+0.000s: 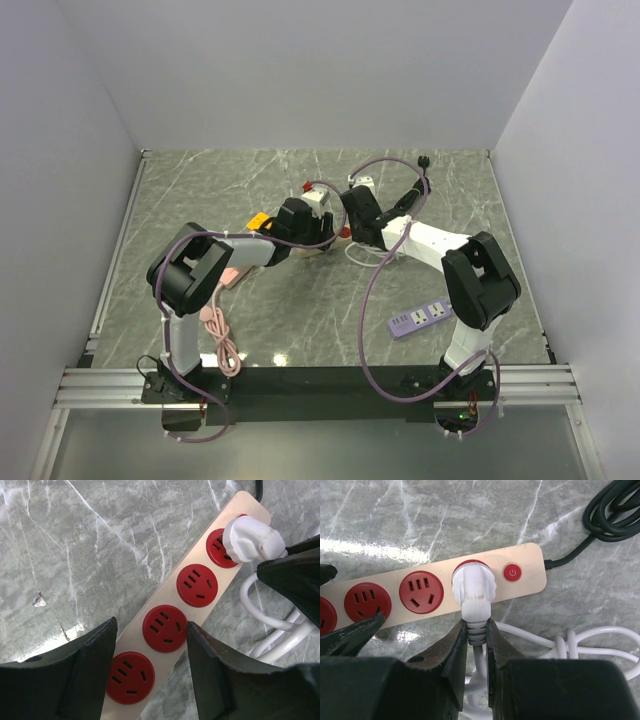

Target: Insert the plug

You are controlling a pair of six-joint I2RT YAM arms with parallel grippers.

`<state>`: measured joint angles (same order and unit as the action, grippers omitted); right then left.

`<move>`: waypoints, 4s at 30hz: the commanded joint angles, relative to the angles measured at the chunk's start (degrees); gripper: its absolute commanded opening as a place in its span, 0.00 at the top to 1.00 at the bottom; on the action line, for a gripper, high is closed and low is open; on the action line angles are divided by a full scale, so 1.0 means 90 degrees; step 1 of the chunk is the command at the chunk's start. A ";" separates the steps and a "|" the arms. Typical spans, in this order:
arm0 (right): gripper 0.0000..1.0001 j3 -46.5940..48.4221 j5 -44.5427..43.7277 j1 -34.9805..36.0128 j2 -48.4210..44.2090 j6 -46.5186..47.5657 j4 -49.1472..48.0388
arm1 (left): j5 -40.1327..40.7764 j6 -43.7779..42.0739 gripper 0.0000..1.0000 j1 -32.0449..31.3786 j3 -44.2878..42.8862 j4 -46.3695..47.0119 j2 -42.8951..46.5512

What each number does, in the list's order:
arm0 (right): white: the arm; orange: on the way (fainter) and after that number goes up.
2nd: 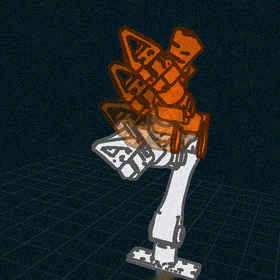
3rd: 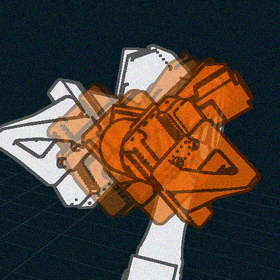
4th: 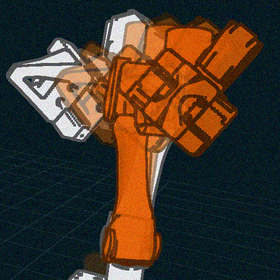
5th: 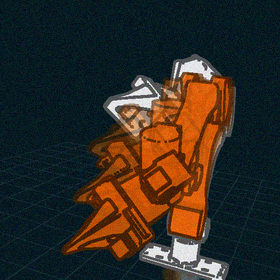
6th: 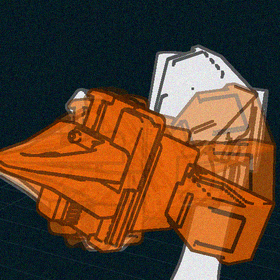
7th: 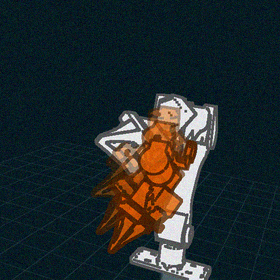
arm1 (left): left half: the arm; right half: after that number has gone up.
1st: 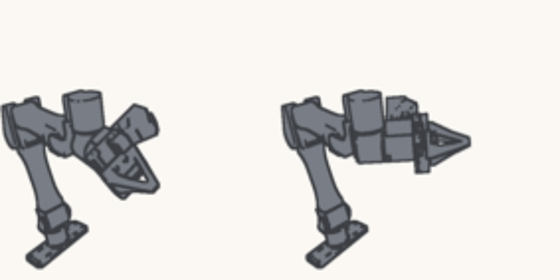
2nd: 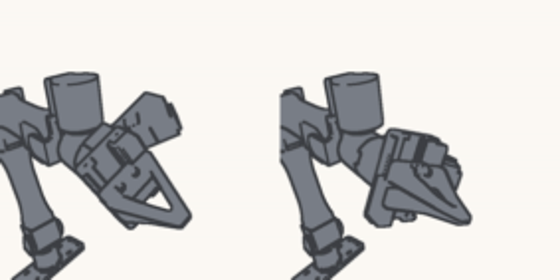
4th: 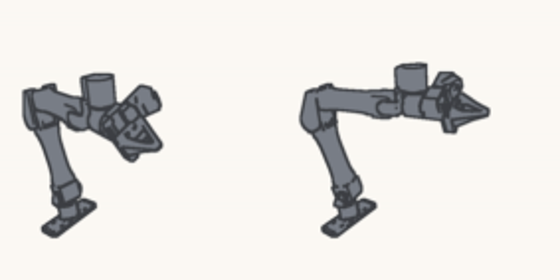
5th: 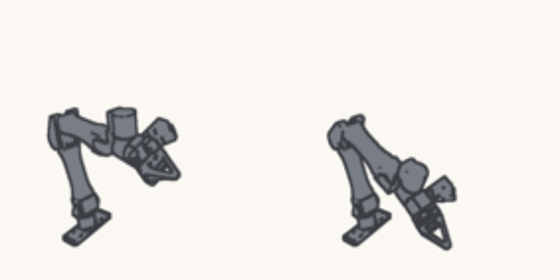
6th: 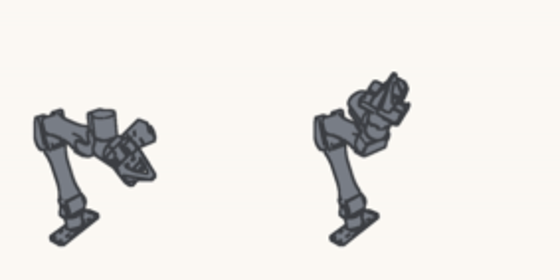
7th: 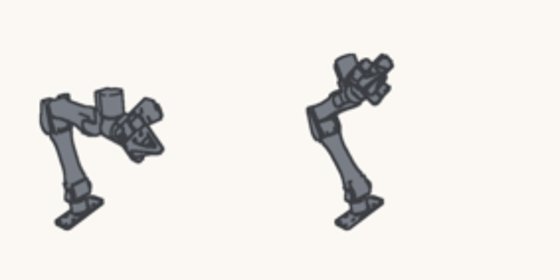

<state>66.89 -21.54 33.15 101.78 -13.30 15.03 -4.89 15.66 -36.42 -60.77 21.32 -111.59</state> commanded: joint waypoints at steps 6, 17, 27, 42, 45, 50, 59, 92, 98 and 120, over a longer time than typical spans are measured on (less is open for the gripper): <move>1.00 -0.0001 0.0098 -0.0030 -0.0068 0.0130 0.0703 | -0.0375 0.0047 0.38 -0.0093 0.0014 -0.0973 -0.0306; 1.00 0.0018 0.0167 -0.0089 -0.0137 0.0228 0.0772 | -0.0424 0.0057 0.38 -0.0103 0.0014 -0.0982 -0.0335; 1.00 0.0048 0.0294 -0.0128 -0.0137 0.0335 0.0987 | -0.0424 0.0018 0.39 -0.0103 -0.0015 -0.1021 -0.0335; 1.00 0.0536 0.0518 -0.0313 0.0322 0.0501 0.1123 | -0.0443 -0.0002 0.39 -0.0103 0.0053 -0.1031 -0.0267; 1.00 0.0682 0.0528 -0.0362 0.0420 0.0530 0.1211 | -0.0463 -0.0012 0.39 -0.0103 0.0063 -0.1031 -0.0277; 1.00 0.0916 0.0460 -0.0470 0.0644 0.0482 0.1435 | -0.0473 -0.0041 0.39 -0.0094 0.0024 -0.1090 -0.0335; 1.00 0.1073 0.0567 -0.0509 0.1015 0.0482 0.1514 | -0.0551 -0.0051 0.40 -0.0103 0.0034 -0.1051 -0.0355; 1.00 0.1201 0.1358 -0.0597 0.1280 0.0238 0.1729 | -0.0648 -0.0070 0.41 -0.0093 0.0102 -0.1060 -0.0218; 1.00 0.0693 0.1436 -0.0548 0.1299 0.0052 0.1631 | -0.0736 -0.0051 0.41 -0.0093 0.0131 -0.1012 -0.0228; 0.54 0.1337 0.1378 -0.0607 0.0284 0.0179 0.1583 | -0.0288 0.0116 0.33 -0.0006 0.0219 -0.0758 0.0250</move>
<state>78.08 -9.72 28.38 108.22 -11.22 29.21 -6.35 15.35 -36.16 -60.14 21.30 -110.91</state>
